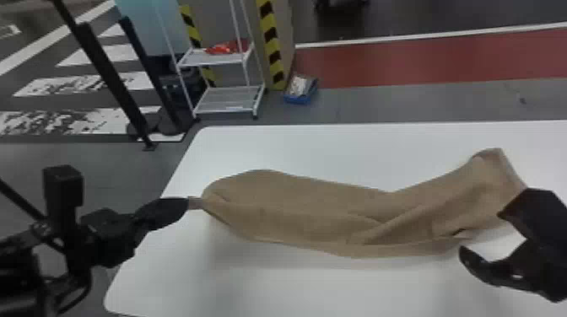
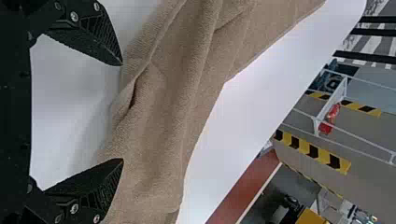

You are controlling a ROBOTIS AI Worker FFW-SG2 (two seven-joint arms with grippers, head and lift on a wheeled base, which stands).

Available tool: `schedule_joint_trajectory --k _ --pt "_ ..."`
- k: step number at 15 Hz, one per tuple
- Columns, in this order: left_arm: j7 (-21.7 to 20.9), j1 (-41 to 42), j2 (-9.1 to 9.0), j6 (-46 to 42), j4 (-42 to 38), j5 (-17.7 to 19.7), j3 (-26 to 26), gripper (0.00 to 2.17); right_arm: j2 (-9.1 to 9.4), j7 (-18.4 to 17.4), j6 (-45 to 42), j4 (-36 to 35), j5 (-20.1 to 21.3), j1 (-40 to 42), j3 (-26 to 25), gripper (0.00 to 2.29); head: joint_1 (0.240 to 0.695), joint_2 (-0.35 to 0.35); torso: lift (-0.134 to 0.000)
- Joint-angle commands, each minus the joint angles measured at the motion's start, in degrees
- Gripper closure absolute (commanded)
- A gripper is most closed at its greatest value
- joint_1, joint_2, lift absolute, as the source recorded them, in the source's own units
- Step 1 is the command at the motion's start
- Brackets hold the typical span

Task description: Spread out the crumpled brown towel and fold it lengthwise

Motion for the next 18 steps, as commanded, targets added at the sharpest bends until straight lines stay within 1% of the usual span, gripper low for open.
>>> schedule_joint_trajectory --k 1,3,4,6,7,8,9,10,11,12,14,16,18 --pt "0.0 0.0 -0.09 0.0 0.0 -0.2 -0.3 1.34 -0.63 0.3 0.3 0.2 0.7 -0.2 0.0 0.17 0.695 0.245 -0.120" --pt "0.0 0.0 -0.09 0.0 0.0 -0.5 -0.8 1.34 -0.63 0.3 0.1 2.5 0.8 -2.7 2.0 0.19 0.695 0.237 -0.120" --pt "-0.1 0.0 -0.09 0.0 -0.1 -0.6 -0.8 1.34 -0.28 0.6 0.1 4.1 1.2 -4.1 2.9 0.21 0.695 0.234 -0.120" --pt "-0.2 0.1 -0.18 0.2 -0.2 -0.6 -0.8 1.34 0.25 2.7 0.3 6.9 3.0 -7.0 5.3 0.30 0.695 0.240 -0.120" --pt "-0.2 0.2 -0.18 0.2 -0.2 -0.6 -0.8 1.34 0.51 4.5 0.5 8.1 3.5 -8.2 6.2 0.38 0.695 0.247 -0.120" --pt "-0.2 0.2 -0.18 0.2 -0.2 -0.6 -0.7 1.34 1.04 6.1 0.7 8.6 3.7 -8.8 6.5 0.38 0.695 0.253 -0.120" --pt "-0.1 0.2 -0.18 0.2 -0.2 -0.6 -0.7 1.34 1.30 6.7 0.5 9.0 4.0 -9.2 6.8 0.55 0.695 0.259 -0.120" --pt "-0.1 0.3 -0.18 0.2 -0.2 -0.6 -0.7 1.34 1.57 7.1 0.3 9.0 4.0 -9.3 6.7 0.83 0.695 0.266 -0.120" --pt "0.0 0.2 -0.18 0.2 -0.2 -0.6 -0.7 1.34 1.66 7.2 0.3 8.9 3.4 -9.3 6.6 1.23 0.695 0.276 -0.120" --pt "0.0 0.3 -0.18 0.2 -0.2 -0.6 -0.7 1.34 1.66 8.4 0.1 8.8 3.1 -9.1 6.0 1.53 0.695 0.280 -0.120" --pt "0.1 0.2 -0.18 0.0 -0.2 -0.6 -0.7 1.34 1.66 9.3 -0.8 8.3 3.0 -8.0 4.4 1.92 0.695 0.286 -0.120" --pt "0.1 0.1 -0.09 0.0 -0.2 -0.6 -0.8 1.34 1.57 11.3 -1.3 8.3 2.4 -7.5 3.2 2.00 0.695 0.281 -0.120" --pt "0.1 0.0 -0.09 0.0 -0.2 -0.6 -0.9 1.34 1.57 11.8 -1.6 7.0 1.6 -6.5 1.6 2.02 0.695 0.279 -0.120"
